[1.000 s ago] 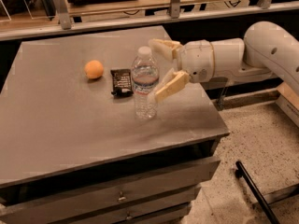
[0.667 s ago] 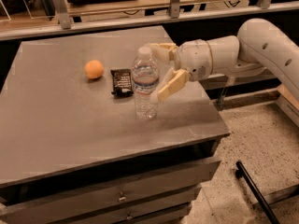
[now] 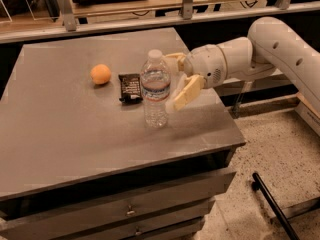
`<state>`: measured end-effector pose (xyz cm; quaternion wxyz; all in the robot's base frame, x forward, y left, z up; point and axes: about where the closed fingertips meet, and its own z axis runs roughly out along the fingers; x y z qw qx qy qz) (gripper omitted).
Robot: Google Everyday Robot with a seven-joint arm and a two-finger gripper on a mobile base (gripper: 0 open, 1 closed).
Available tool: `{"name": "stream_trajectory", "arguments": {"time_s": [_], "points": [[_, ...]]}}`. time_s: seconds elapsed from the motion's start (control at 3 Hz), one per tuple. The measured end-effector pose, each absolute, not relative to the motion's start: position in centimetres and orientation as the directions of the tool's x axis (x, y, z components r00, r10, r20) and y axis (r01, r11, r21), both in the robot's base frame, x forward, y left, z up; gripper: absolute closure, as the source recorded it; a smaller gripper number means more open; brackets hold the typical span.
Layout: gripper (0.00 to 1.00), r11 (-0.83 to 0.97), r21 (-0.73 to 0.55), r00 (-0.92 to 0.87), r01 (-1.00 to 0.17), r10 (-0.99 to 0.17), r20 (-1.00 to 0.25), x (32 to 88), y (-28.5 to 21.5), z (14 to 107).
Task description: Knock water bottle over
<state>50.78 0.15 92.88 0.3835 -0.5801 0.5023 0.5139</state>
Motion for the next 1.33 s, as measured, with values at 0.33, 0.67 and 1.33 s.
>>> {"name": "stream_trajectory", "arguments": {"time_s": [0.33,0.67,1.33], "points": [[0.29,-0.206,0.071,-0.031,-0.976,-0.188,-0.982,50.7,0.5,92.9],[0.60,-0.207,0.070,-0.030,-0.976,-0.193,-0.981,50.7,0.8,93.0],[1.00,-0.088,-0.018,0.056,-0.996,-0.455,-0.888,51.6,3.2,96.8]]}}
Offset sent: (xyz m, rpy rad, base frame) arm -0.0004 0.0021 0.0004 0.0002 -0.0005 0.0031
